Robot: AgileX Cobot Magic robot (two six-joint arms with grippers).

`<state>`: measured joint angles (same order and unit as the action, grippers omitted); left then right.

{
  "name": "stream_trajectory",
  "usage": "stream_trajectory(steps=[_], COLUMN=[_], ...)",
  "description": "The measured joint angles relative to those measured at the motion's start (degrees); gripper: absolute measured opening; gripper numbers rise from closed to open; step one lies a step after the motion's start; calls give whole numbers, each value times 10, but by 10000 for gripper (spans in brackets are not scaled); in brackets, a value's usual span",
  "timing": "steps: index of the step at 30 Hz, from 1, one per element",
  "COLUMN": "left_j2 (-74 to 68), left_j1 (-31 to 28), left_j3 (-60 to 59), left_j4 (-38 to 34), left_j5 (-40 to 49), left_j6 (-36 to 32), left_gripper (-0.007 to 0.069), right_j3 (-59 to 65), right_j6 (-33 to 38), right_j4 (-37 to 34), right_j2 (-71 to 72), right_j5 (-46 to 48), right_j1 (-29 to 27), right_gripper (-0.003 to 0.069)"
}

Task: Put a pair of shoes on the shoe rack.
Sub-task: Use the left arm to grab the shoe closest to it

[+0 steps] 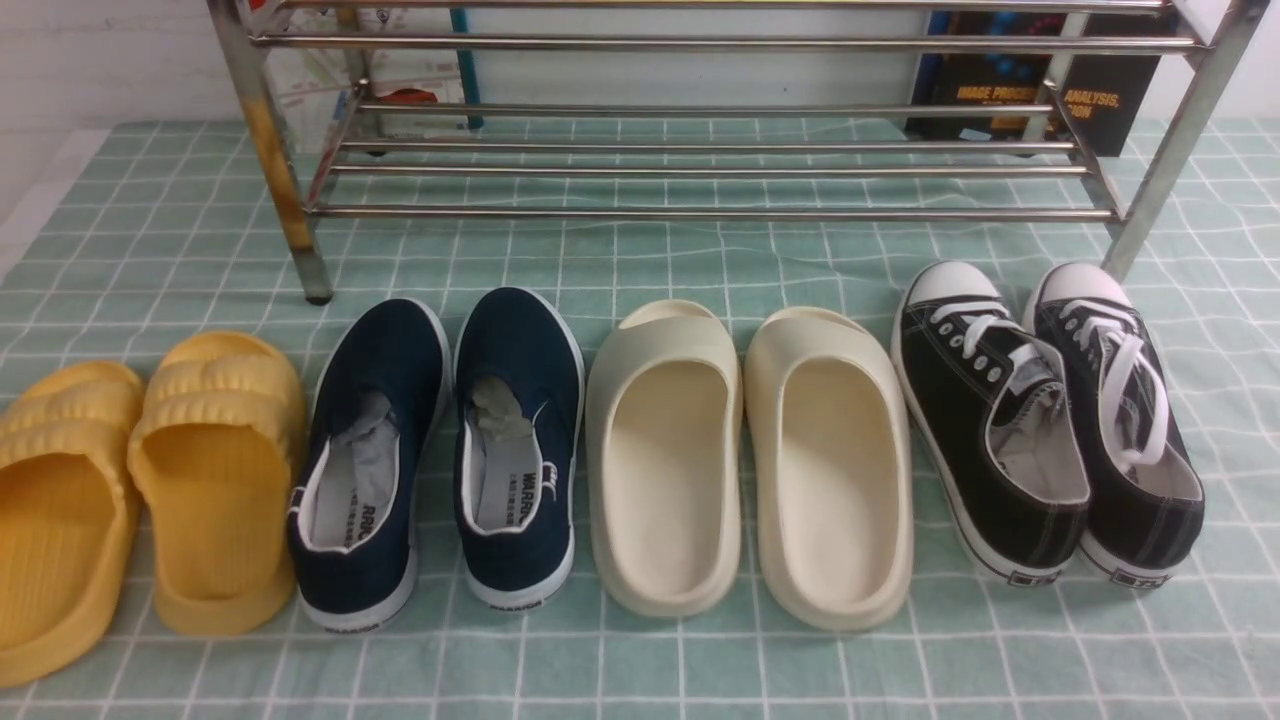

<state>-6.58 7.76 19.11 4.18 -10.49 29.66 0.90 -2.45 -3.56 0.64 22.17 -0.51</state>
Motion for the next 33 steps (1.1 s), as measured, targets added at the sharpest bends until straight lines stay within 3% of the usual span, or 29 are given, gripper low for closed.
stream_trajectory(steps=[1, 3, 5, 7, 9, 12, 16, 19, 22, 27, 33], left_j2=[-4, -72, -100, -188, -230, -364, -504, -613, -673, -787, -829], left_j1=[0, 0, 0, 0, 0, 0, 0, 10, 30, 70, 71], left_j3=[10, 79, 101, 159, 180, 265, 357, 405, 424, 446, 448], left_j4=[1, 6, 10, 15, 14, -20, -100, -165, -173, -94, -13], left_j5=[8, 135, 178, 291, 345, 500, 608, 652, 655, 642, 600], left_j6=[-1, -4, -9, -31, -40, -71, -118, -181, -192, -134, -57], left_gripper=[-14, -13, -13, -13, -13, -13, -13, -13, -13, -13, -13], right_j3=[0, 0, 0, 0, 0, 0, 0, 0, 0, 0, 0], right_j6=[0, 0, 0, 0, 0, 0, 0, 0, 0, 0, 0], right_j4=[0, 0, 0, 0, 0, 0, 0, 0, 0, 0, 0], right_j2=[0, 0, 0, 0, 0, 0, 0, 0, 0, 0, 0], right_j5=[0, 0, 0, 0, 0, 0, 0, 0, 0, 0, 0], right_j1=[0, 0, 0, 0, 0, 0, 0, 0, 0, 0, 0], right_gripper=[131, 133, 135, 139, 141, 142, 144, 145, 145, 149, 152])
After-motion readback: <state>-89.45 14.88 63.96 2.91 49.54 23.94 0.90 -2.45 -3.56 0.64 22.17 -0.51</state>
